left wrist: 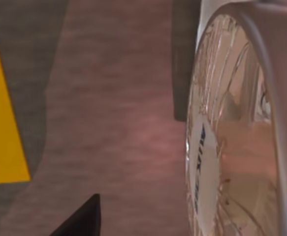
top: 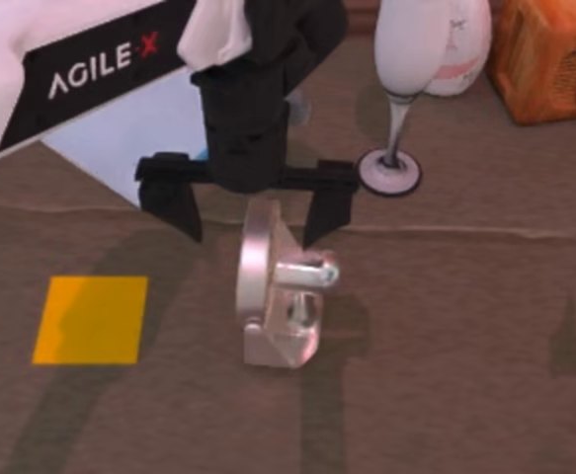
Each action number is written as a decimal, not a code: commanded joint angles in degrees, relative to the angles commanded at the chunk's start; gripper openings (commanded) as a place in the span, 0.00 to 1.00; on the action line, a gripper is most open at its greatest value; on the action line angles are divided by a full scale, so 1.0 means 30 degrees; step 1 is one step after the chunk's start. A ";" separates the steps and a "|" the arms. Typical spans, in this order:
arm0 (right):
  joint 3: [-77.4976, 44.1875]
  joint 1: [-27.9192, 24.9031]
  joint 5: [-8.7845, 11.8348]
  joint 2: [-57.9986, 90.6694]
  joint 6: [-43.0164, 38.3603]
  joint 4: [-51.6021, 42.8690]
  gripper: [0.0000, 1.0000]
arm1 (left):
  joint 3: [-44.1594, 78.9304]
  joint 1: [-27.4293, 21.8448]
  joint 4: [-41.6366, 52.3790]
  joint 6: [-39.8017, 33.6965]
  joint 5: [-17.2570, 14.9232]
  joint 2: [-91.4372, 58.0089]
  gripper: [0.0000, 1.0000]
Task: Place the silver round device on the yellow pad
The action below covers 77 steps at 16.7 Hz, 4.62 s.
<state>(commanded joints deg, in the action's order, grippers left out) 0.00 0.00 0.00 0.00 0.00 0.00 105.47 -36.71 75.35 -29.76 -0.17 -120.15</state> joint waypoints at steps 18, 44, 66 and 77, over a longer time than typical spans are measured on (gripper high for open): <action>0.0000 0.0000 0.0000 0.0000 0.0000 0.0000 1.00 | 0.0000 0.0000 0.0000 0.0000 0.0000 0.0000 0.00; 0.0000 0.0000 0.0000 0.0000 0.0000 0.0000 1.00 | 0.0537 0.3024 0.3228 -0.8993 0.0001 0.2312 0.00; 0.0000 0.0000 0.0000 0.0000 0.0000 0.0000 1.00 | -0.8434 0.7998 -0.0719 -2.4191 -0.0051 0.7531 0.00; 0.0000 0.0000 0.0000 0.0000 0.0000 0.0000 1.00 | -0.9013 0.8030 -0.1306 -2.4221 -0.0053 0.7414 0.45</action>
<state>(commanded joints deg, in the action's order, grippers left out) 0.00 0.00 0.00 0.00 0.00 0.00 78.43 -12.62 71.44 -102.43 -0.33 -97.91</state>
